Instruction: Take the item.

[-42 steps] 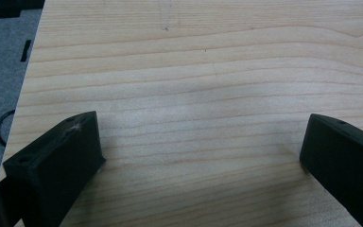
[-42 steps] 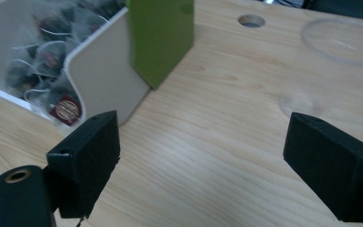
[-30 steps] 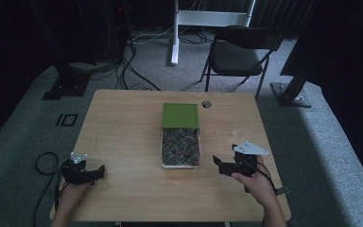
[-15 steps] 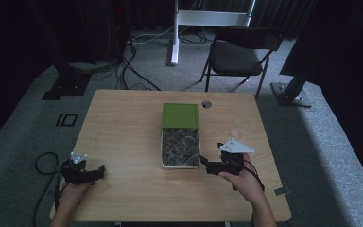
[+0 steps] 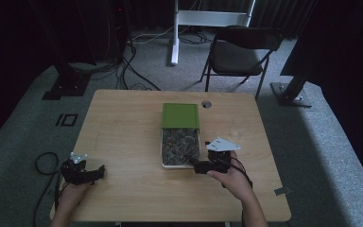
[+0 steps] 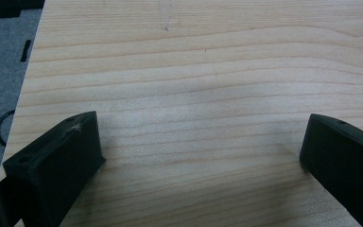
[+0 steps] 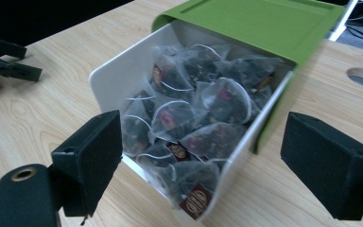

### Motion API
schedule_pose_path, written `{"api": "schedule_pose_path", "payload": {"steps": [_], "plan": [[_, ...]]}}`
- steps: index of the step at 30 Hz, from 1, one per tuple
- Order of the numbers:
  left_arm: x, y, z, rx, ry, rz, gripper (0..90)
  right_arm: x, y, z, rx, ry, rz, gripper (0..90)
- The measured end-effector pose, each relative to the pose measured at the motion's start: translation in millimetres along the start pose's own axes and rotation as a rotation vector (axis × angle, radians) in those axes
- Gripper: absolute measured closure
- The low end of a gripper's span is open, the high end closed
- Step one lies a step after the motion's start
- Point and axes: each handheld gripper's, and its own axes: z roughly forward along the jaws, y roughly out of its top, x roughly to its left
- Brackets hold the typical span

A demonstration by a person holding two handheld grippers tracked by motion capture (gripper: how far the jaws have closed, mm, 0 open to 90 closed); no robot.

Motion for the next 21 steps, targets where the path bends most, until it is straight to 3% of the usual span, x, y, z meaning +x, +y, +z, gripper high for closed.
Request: {"api": "schedule_pose_path", "payload": {"steps": [14, 21], "plan": [[0.0, 0.0, -0.1, 0.001, 0.000, 0.000, 0.3, 26.0, 5.9, 30.3, 0.027, 0.068, -0.030, 14.9], [0.1, 0.1, -0.2, 0.002, 0.001, 0.002, 0.3, 36.5, 6.8, 42.9, 0.036, 0.089, -0.034, 23.6]]}}
